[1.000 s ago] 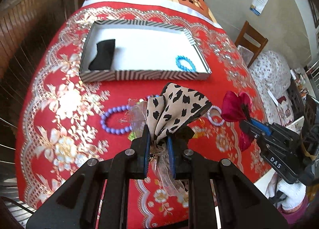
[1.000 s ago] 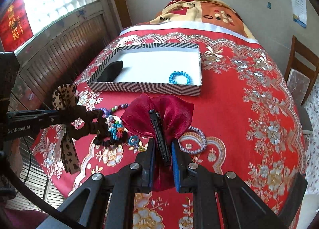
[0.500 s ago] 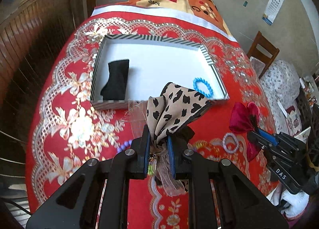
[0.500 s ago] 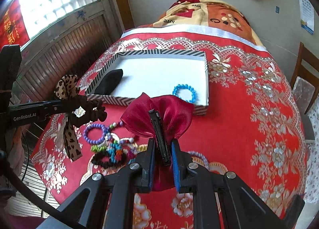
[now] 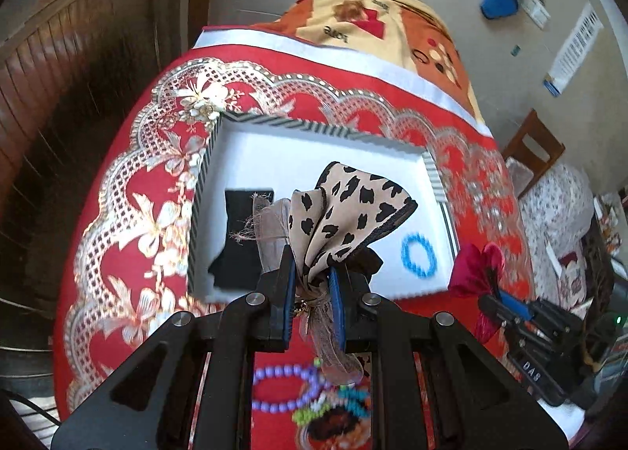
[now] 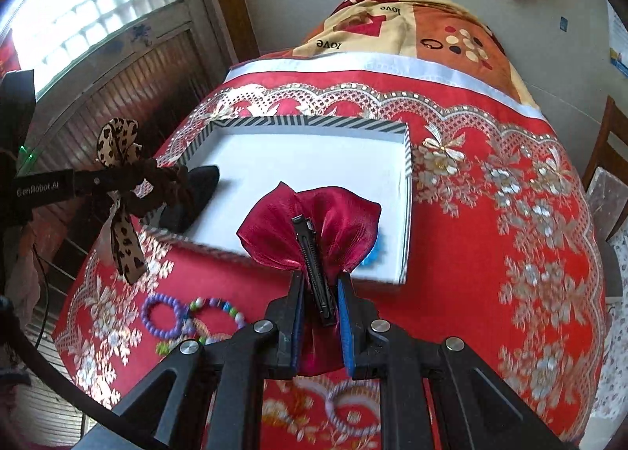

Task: Organize jewelry
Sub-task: 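Carry both bows into the striped box and open both tools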

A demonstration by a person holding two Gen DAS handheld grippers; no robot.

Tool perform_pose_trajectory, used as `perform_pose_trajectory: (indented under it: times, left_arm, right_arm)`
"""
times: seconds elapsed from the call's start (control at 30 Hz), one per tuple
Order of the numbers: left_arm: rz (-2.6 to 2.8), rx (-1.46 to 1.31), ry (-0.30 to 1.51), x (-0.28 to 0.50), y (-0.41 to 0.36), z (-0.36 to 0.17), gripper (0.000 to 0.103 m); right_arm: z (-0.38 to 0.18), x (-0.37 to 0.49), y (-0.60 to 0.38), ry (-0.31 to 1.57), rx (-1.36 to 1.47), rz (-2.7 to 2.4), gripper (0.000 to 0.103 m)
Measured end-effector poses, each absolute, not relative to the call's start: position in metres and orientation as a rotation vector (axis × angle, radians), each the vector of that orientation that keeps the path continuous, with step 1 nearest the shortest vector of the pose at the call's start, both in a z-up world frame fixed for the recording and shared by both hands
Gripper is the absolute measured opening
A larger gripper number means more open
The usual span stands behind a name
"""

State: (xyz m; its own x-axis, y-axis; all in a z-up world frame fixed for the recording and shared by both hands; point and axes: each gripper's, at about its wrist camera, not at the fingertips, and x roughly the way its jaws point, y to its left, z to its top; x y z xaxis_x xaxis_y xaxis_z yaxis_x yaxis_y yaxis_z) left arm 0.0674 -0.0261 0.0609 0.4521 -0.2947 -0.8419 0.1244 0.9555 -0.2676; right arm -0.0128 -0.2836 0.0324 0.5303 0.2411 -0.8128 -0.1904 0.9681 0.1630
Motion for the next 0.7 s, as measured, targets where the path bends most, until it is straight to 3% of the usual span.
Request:
perform_pose_trajectory:
  times: [0.7]
  left_arm:
    - [-0.065, -0.197, 1.158, 0.192, -0.024, -0.007, 0.015]
  right_arm:
    - [-0.032, 0.133, -0.289, 1.111, 0.124, 0.289, 0.014]
